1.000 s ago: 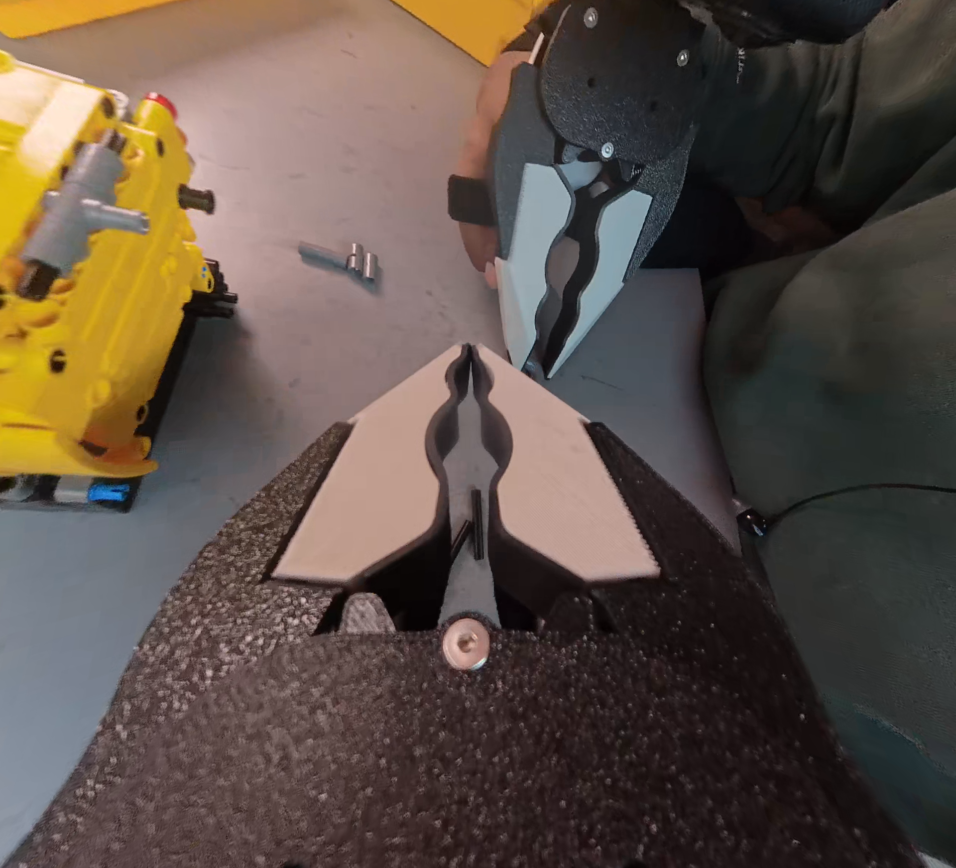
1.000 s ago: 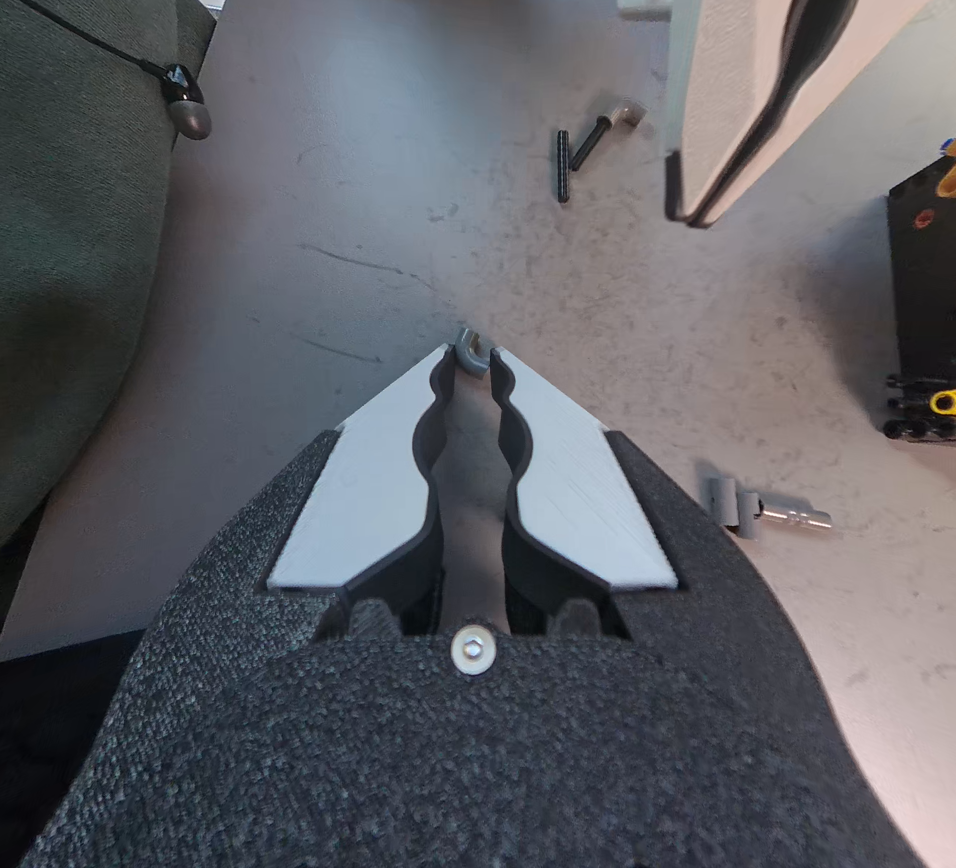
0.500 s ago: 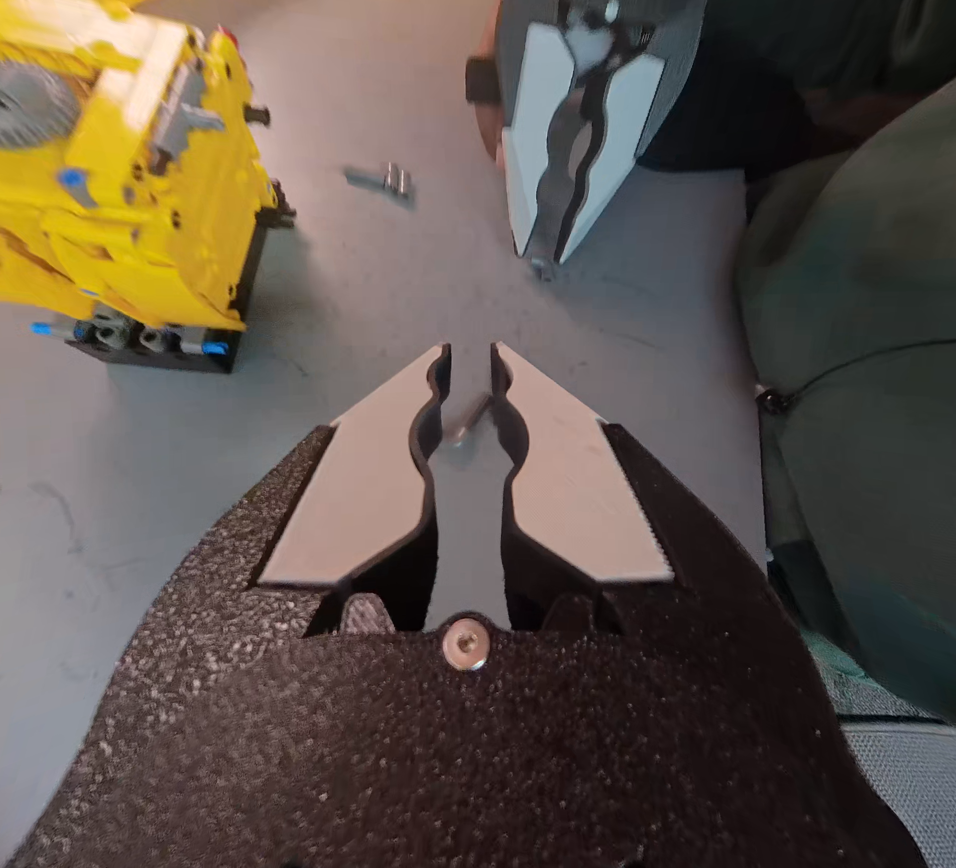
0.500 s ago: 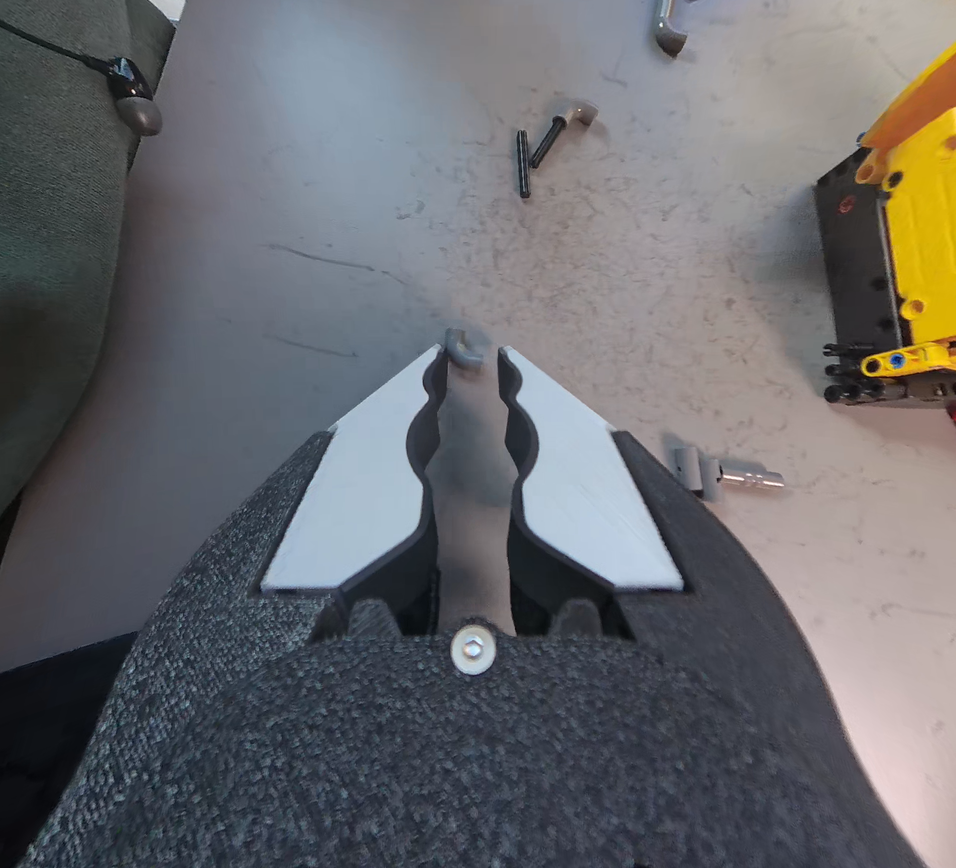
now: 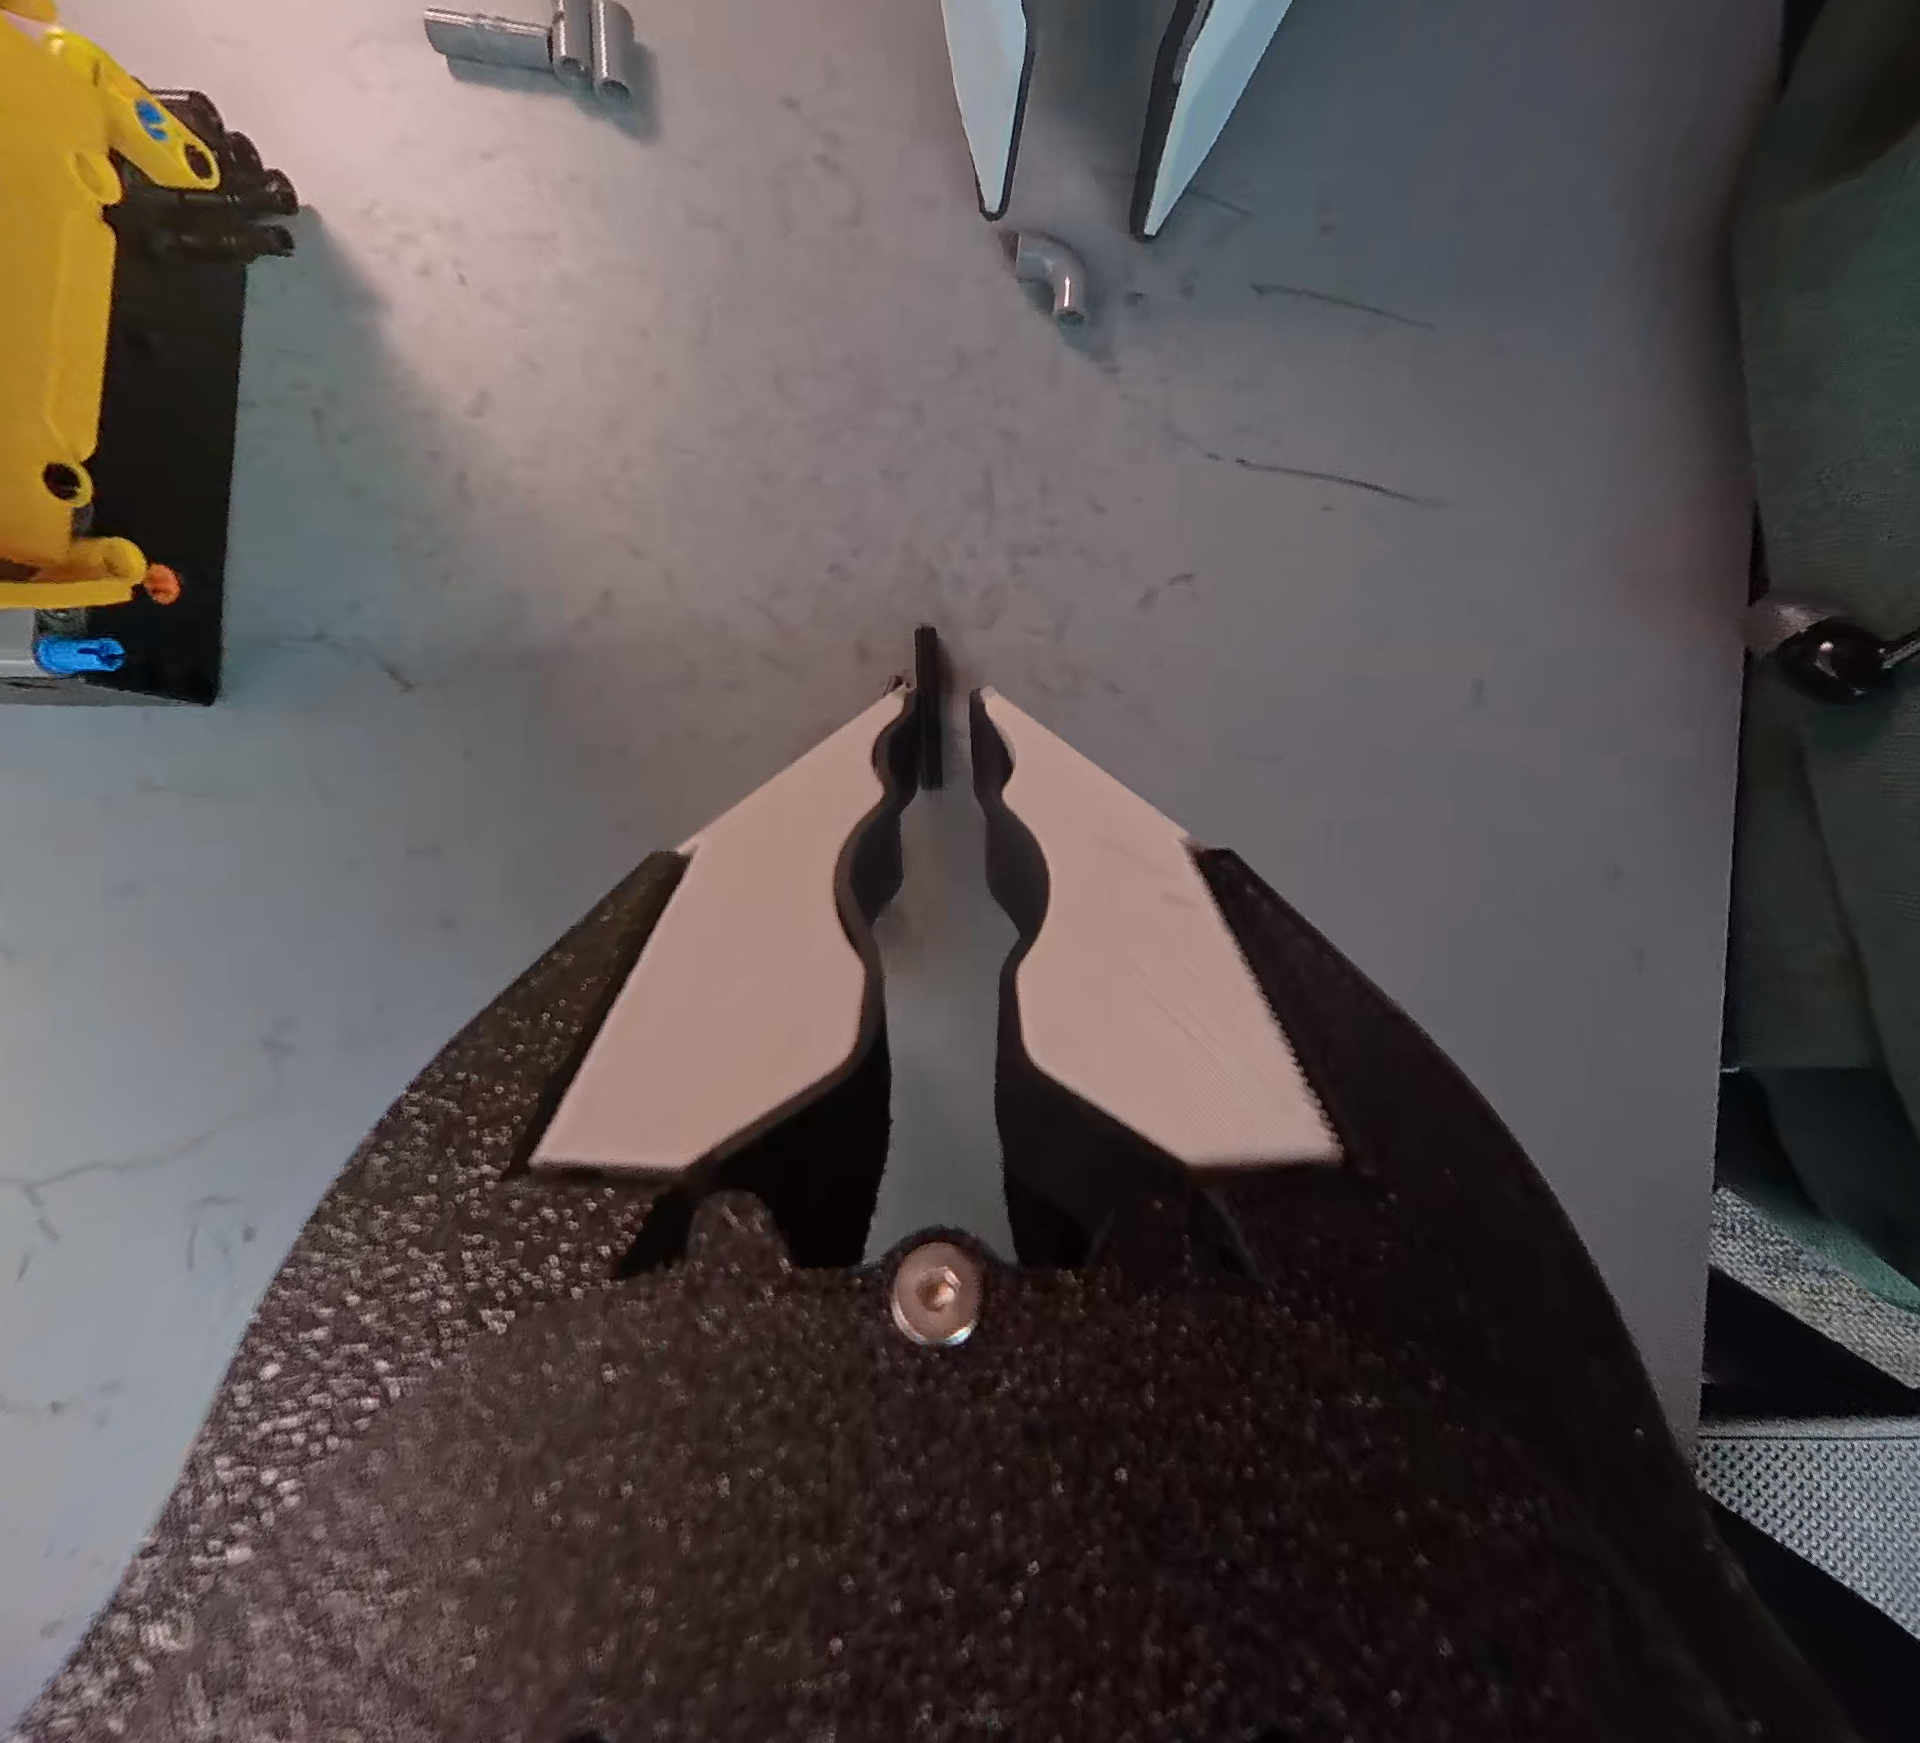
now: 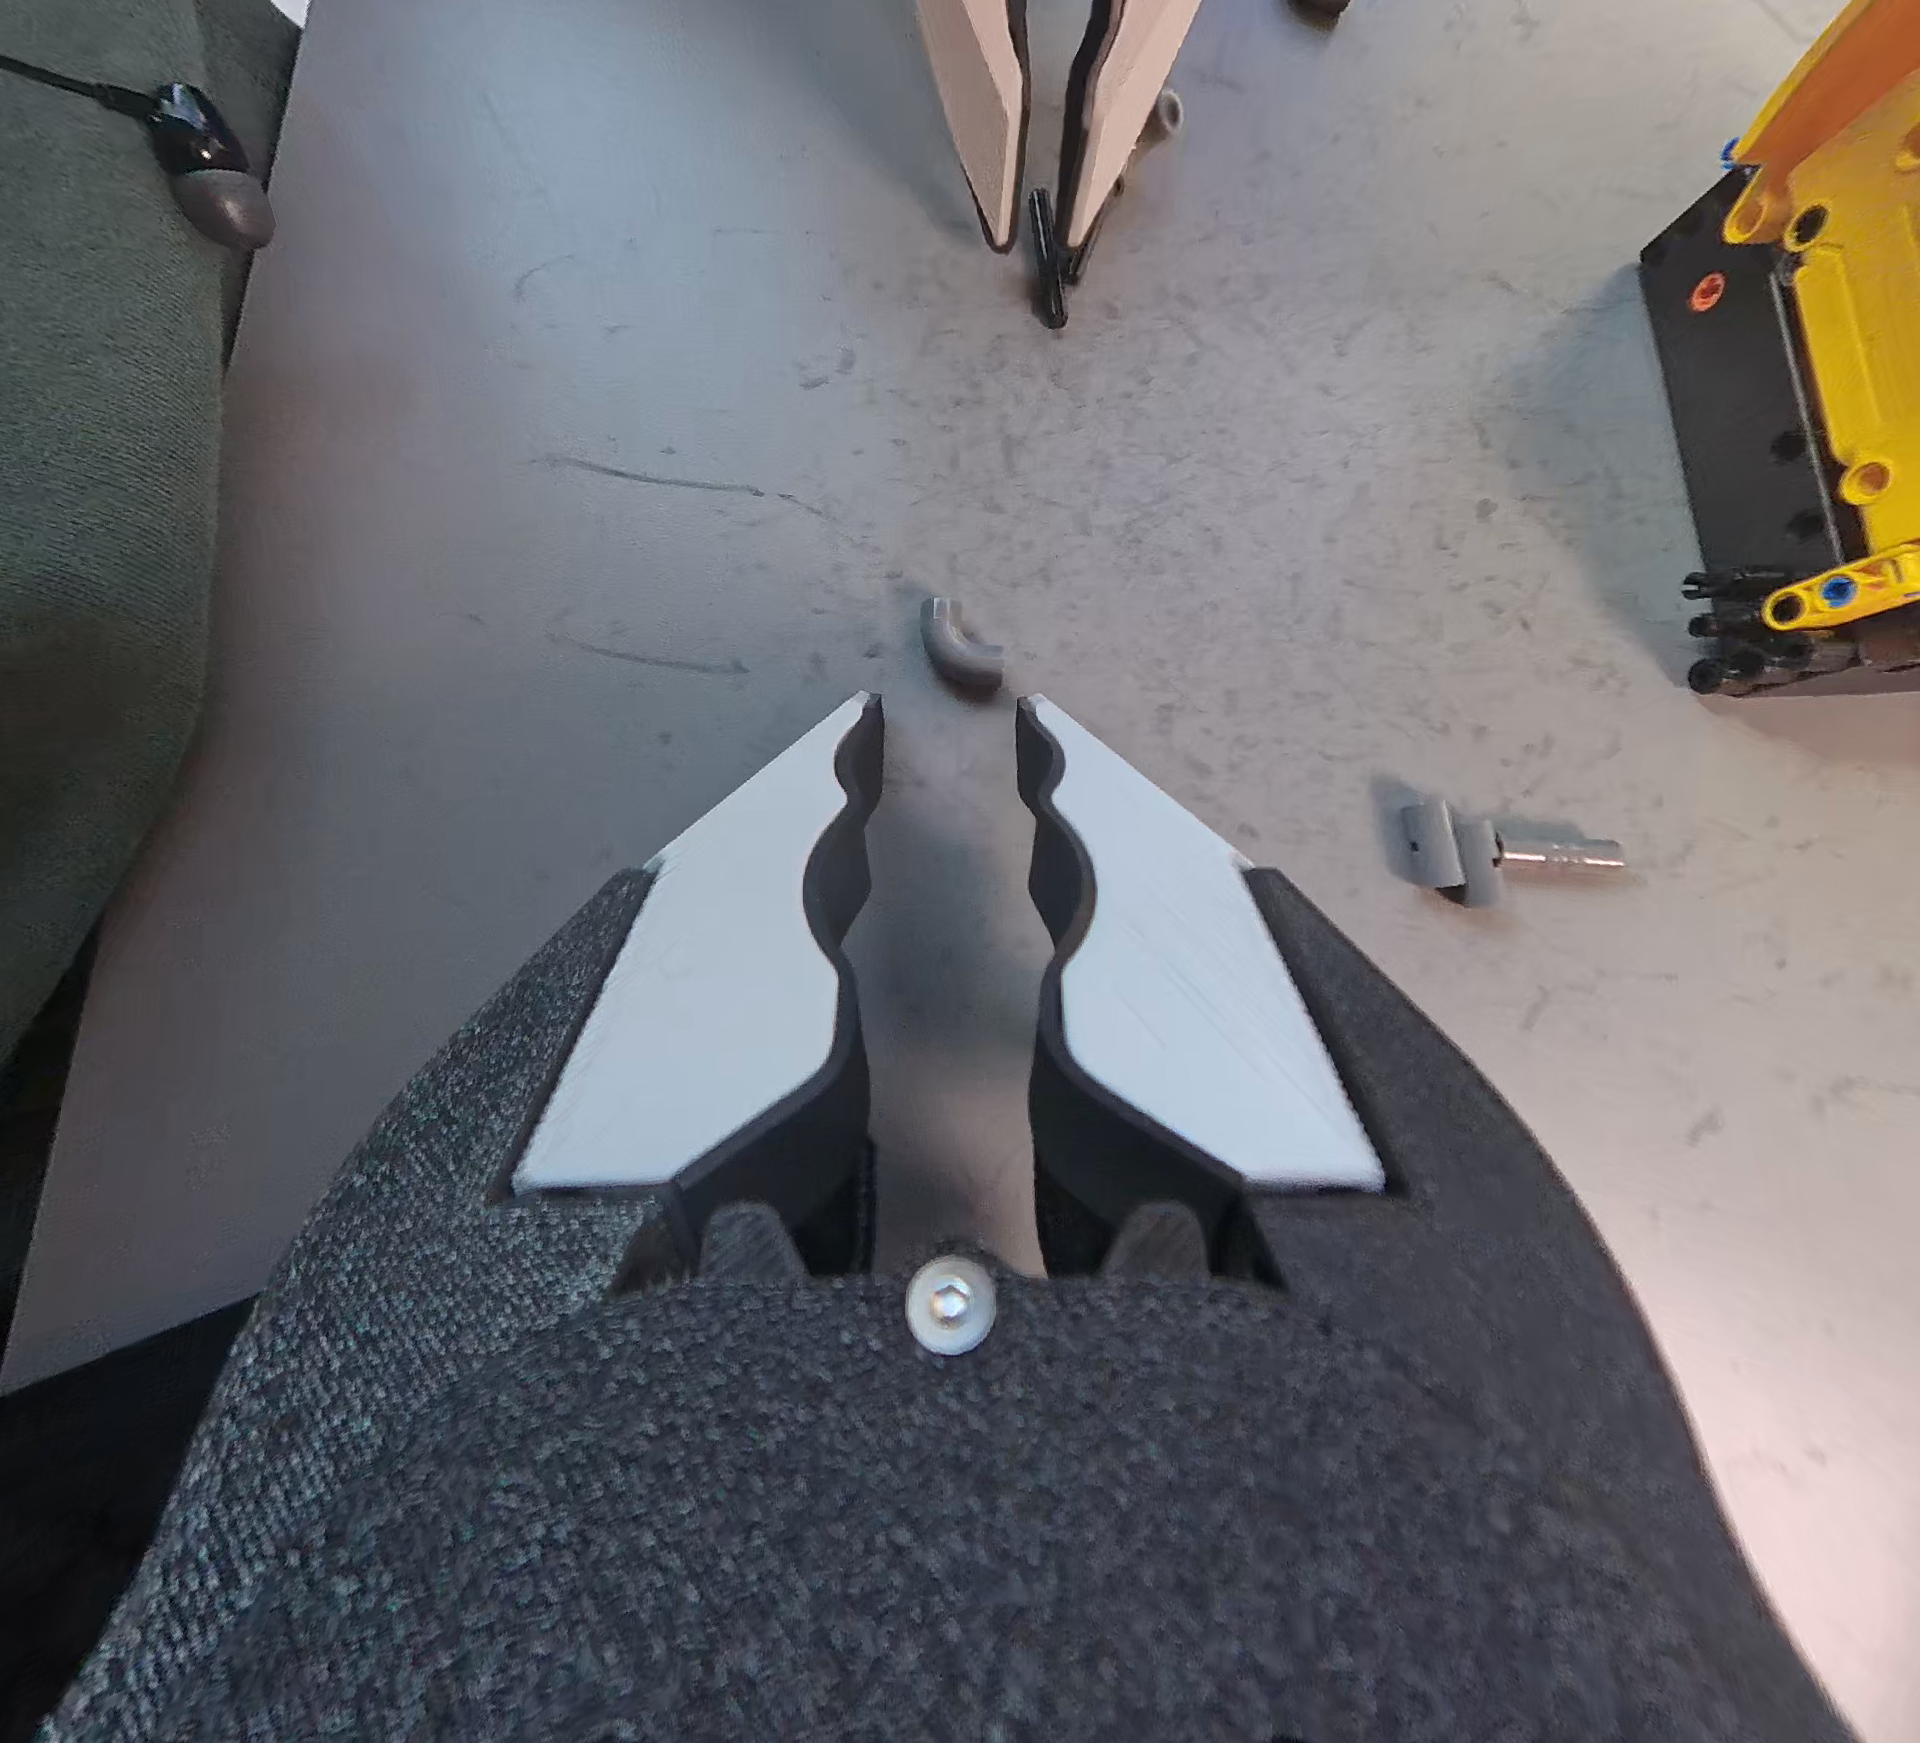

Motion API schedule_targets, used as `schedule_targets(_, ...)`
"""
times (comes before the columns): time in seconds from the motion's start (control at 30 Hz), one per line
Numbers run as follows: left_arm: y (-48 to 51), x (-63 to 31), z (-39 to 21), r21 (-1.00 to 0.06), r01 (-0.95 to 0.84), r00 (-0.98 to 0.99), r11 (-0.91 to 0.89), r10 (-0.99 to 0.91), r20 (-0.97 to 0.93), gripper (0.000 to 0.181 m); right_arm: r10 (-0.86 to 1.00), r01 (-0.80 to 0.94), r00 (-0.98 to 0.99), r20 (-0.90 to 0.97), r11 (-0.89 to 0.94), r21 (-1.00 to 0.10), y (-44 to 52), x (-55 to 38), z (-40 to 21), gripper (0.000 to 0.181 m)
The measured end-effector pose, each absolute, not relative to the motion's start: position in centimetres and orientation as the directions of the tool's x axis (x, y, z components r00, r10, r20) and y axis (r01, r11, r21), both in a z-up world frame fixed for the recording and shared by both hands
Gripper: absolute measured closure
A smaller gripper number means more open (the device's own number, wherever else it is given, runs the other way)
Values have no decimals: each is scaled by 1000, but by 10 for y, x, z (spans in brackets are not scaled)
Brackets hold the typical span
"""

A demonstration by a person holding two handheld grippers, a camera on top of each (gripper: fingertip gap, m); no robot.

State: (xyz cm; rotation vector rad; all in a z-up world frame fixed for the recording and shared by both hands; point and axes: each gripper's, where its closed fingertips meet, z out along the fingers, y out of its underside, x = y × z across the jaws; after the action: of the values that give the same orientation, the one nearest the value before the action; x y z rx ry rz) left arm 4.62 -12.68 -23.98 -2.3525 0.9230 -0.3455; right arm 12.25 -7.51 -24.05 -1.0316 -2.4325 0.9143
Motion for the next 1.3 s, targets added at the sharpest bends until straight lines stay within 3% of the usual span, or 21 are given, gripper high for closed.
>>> schedule_targets(0.23, -124, 47, -244, -575, -559, 722, -597, -692, 17, 179, 759, 537, -650, 42, 498, -681, -73, 117, -241, 161)
schedule_targets(0.53, -103, 59, -240, -646, -484, 748, -590, -662, 43, 179, 705, 530, -709, -11, 523, -667, -100, 129, -241, 166)
schedule_targets(0.8, -105, 83, -228, -732, -433, 689, -527, -717, 109, 179, 732, 492, -681, 5, 463, -737, -91, 121, -225, 165)
schedule_targets(1.0, -105, 105, -215, -795, -419, 632, -439, -769, 92, 179, 726, 369, -681, 94, 451, -813, -100, 106, -209, 164)
schedule_targets(1.3, -105, 116, -207, -830, -360, 606, -425, -783, 138, 179, 696, 308, -710, 112, 449, -839, -106, 109, -203, 177)
